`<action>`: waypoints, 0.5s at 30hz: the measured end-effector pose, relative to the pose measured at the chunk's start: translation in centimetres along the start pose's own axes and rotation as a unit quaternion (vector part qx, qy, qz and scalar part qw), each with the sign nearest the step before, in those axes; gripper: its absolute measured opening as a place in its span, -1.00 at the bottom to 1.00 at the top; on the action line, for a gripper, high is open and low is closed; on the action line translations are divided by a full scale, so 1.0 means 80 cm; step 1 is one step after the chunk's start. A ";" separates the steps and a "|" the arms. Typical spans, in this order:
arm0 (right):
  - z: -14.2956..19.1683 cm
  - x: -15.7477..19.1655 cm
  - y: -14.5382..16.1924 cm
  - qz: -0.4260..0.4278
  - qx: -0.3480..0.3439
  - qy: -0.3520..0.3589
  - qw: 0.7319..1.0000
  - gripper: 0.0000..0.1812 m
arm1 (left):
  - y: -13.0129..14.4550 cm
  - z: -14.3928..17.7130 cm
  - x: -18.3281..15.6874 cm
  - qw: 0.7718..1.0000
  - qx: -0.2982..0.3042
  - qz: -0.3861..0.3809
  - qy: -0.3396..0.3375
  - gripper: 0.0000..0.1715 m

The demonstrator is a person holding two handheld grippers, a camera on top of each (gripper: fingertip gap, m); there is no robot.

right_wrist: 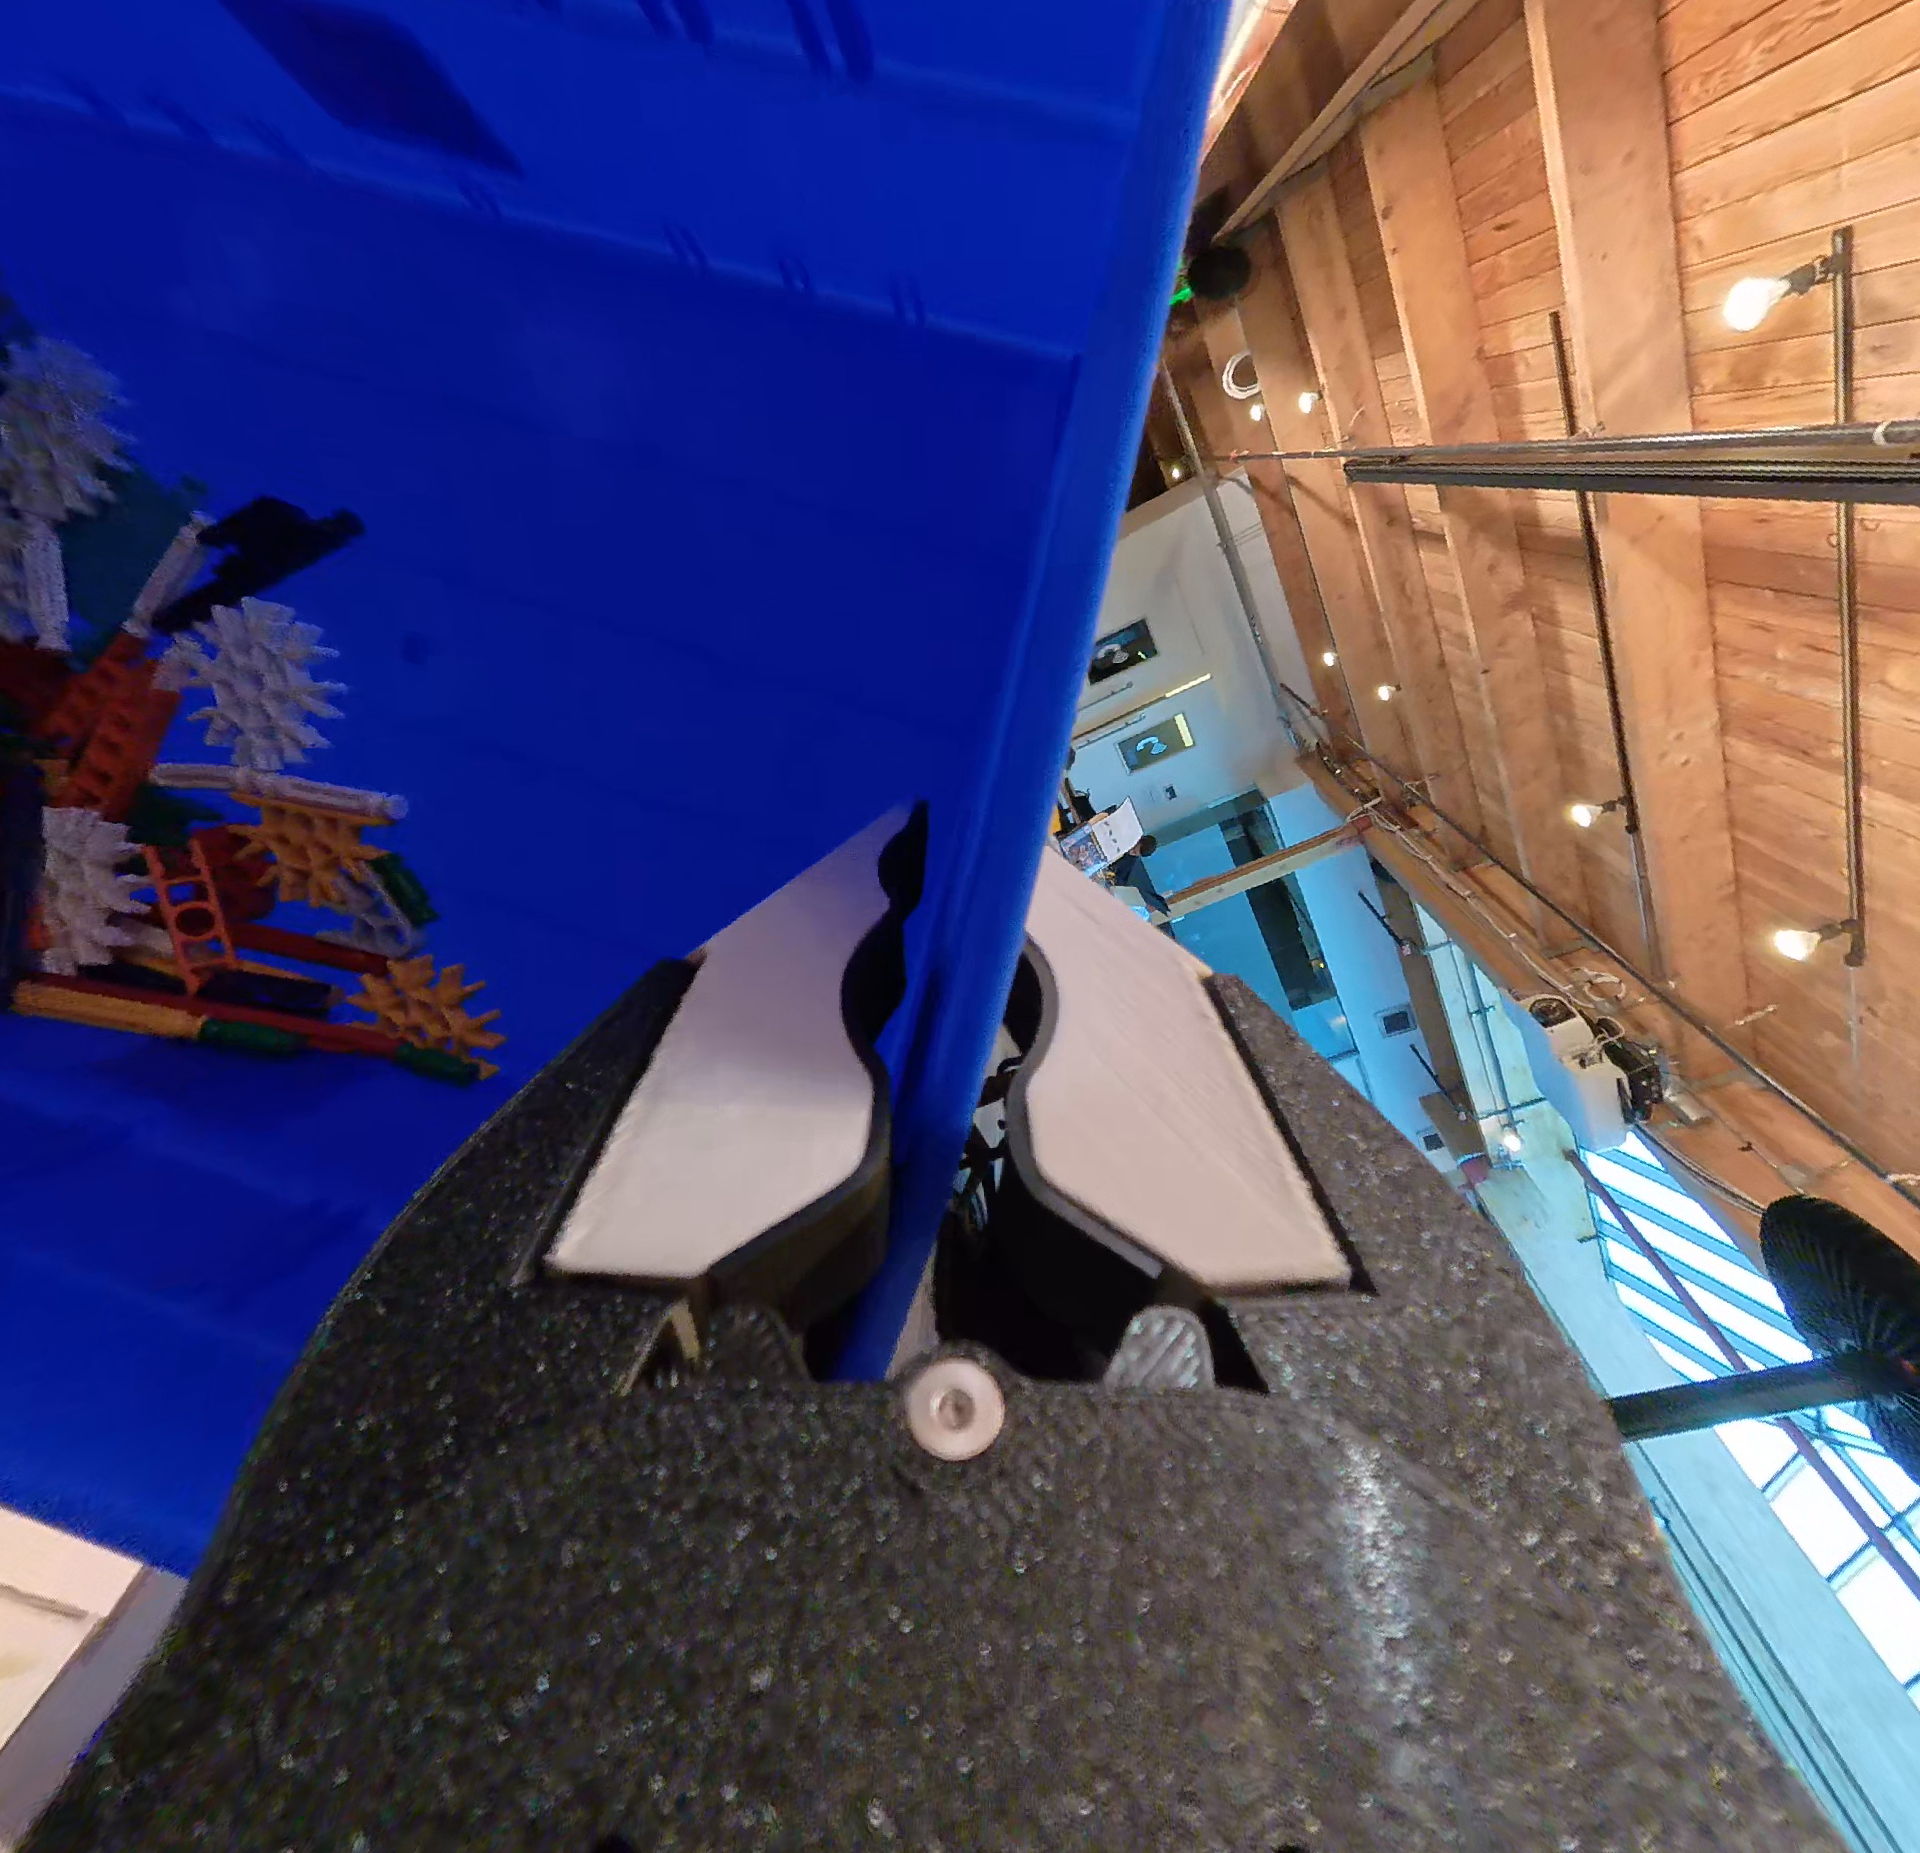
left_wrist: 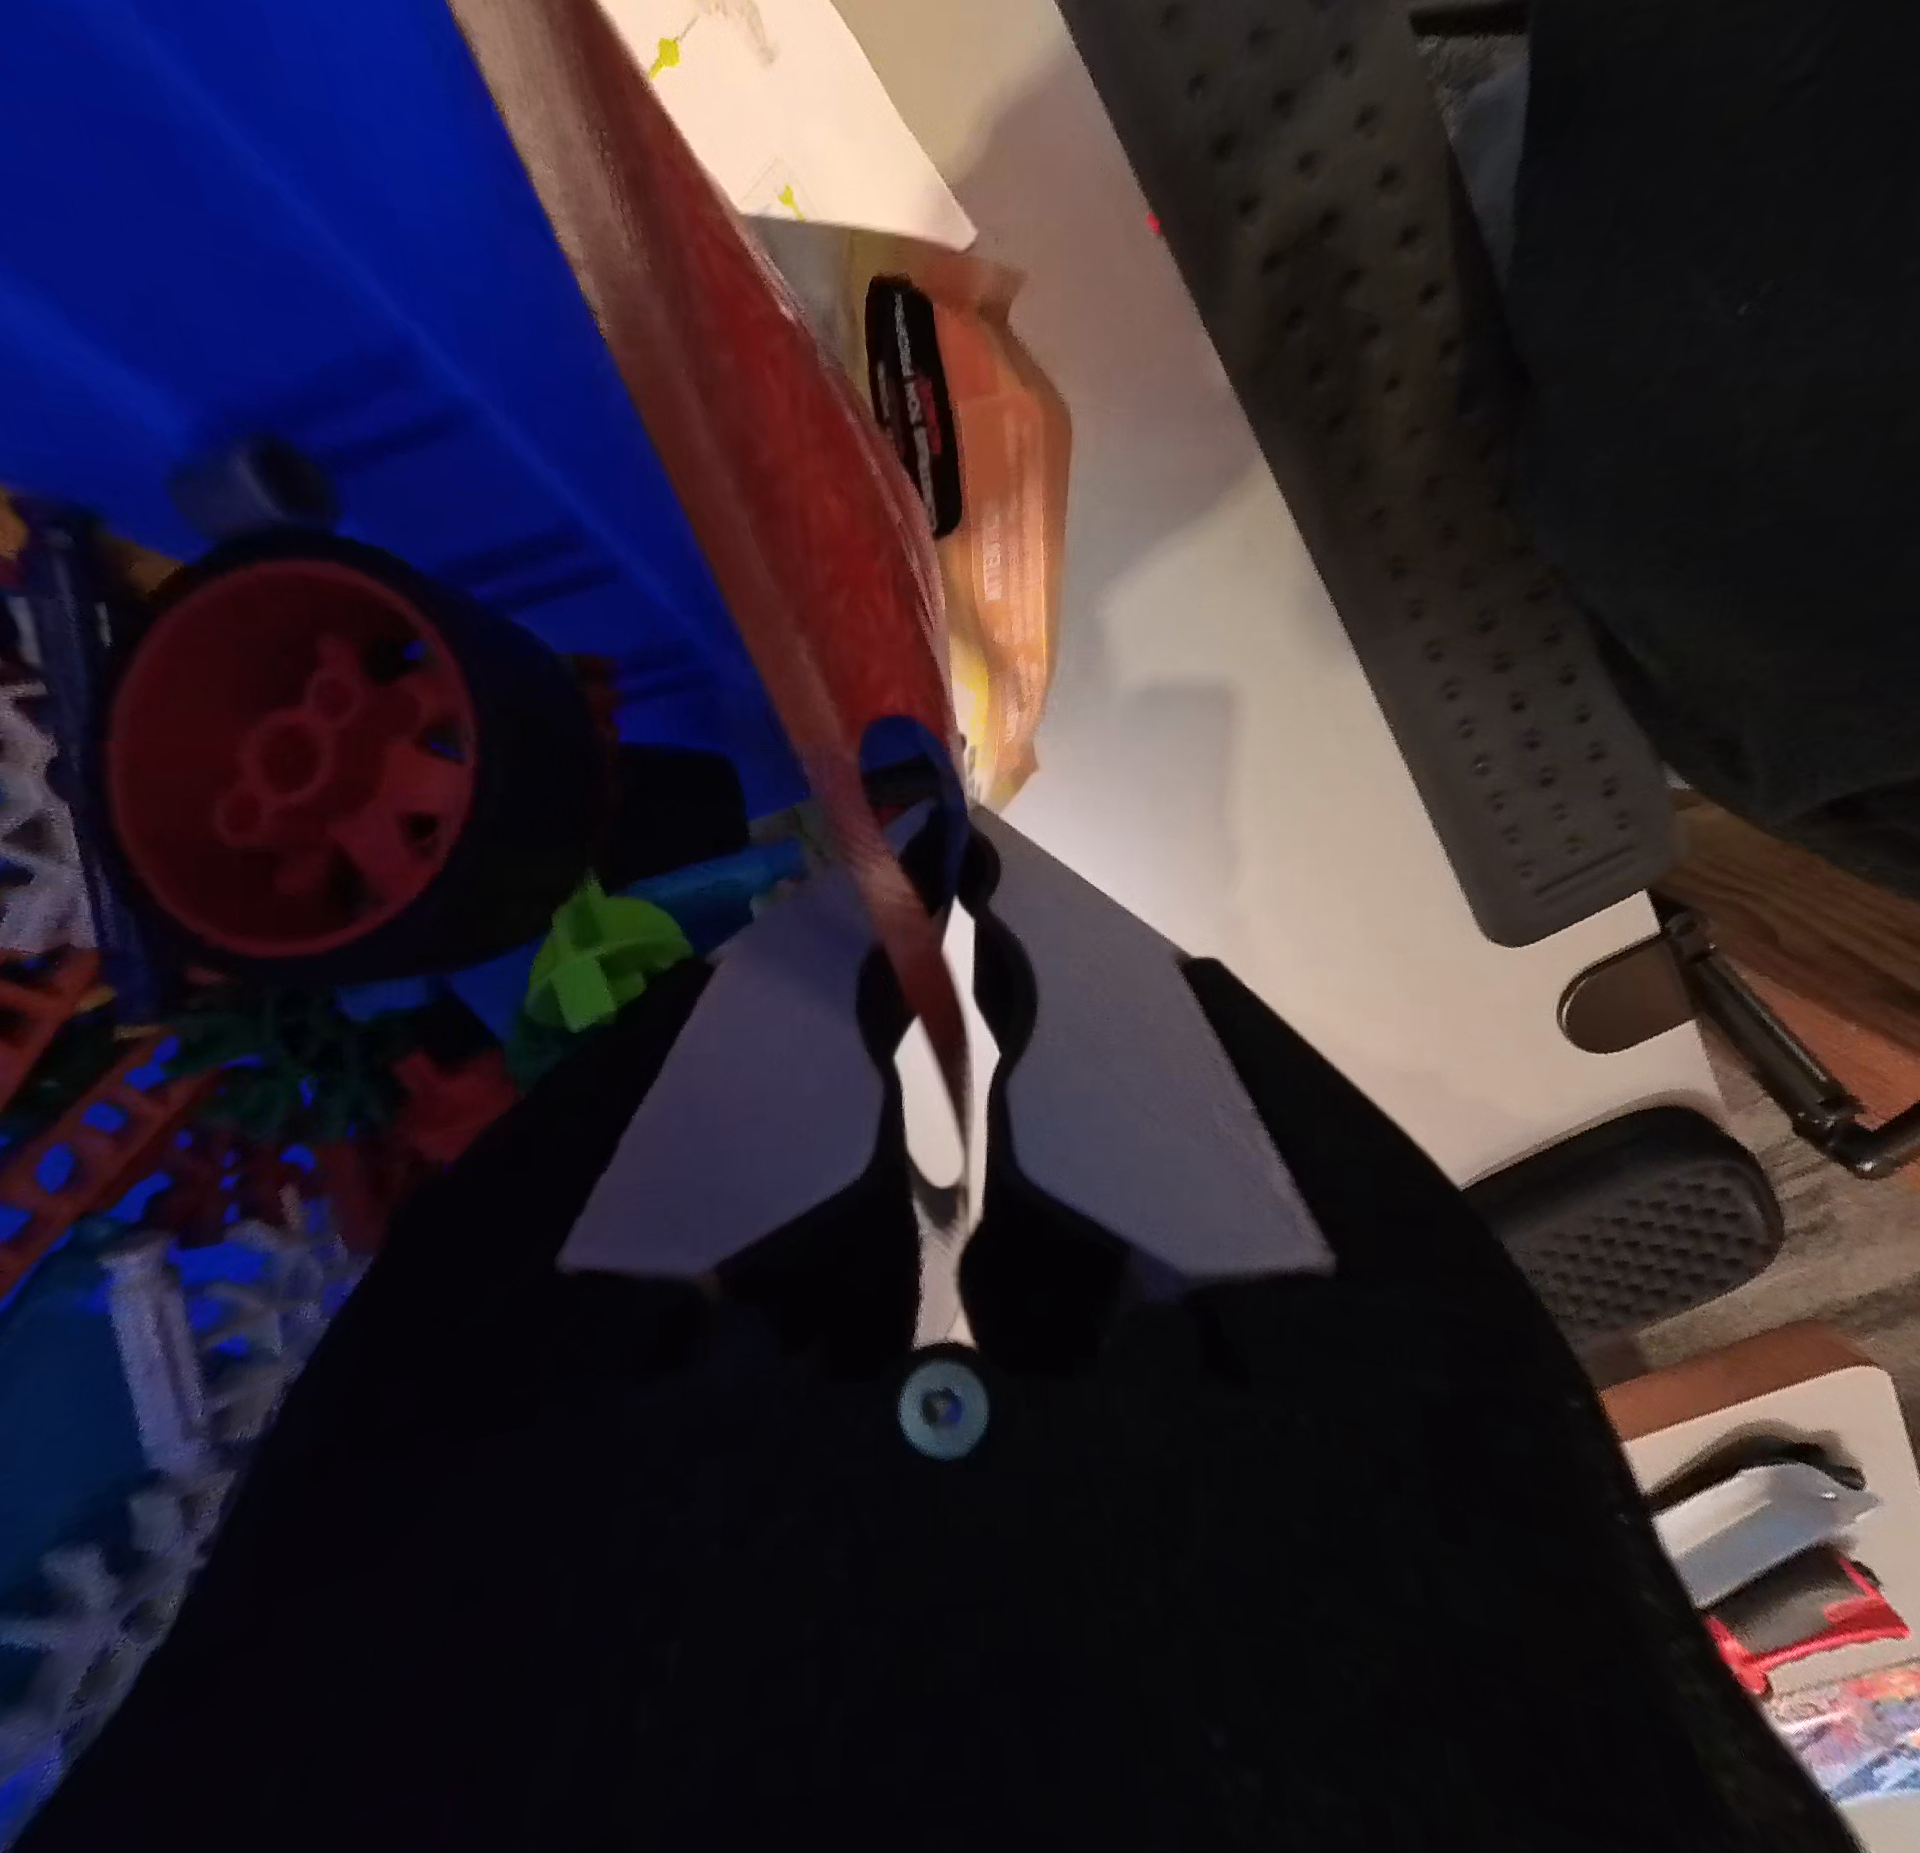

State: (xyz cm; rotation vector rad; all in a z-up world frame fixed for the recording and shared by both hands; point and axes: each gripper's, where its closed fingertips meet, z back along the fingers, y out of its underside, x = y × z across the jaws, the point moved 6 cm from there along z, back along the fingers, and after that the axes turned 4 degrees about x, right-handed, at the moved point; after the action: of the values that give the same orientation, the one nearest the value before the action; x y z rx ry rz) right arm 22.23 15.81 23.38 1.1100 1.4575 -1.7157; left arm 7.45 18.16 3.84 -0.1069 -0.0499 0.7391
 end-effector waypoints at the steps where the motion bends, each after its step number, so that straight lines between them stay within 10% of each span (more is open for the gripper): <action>1: -0.001 0.002 0.000 -0.001 -0.002 0.002 1.000 -0.94 | 0.001 0.000 0.000 1.000 0.008 -0.005 -0.004 -1.00; 15: -0.008 0.000 0.012 -0.020 -0.002 0.008 1.000 -0.95 | -0.003 0.007 0.008 1.000 0.010 0.002 0.000 -1.00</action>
State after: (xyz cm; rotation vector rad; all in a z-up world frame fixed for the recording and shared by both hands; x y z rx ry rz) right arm 23.21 16.20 22.90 1.1011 1.5018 -1.7343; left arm 8.04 18.46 4.45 -0.0878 -0.0421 0.7437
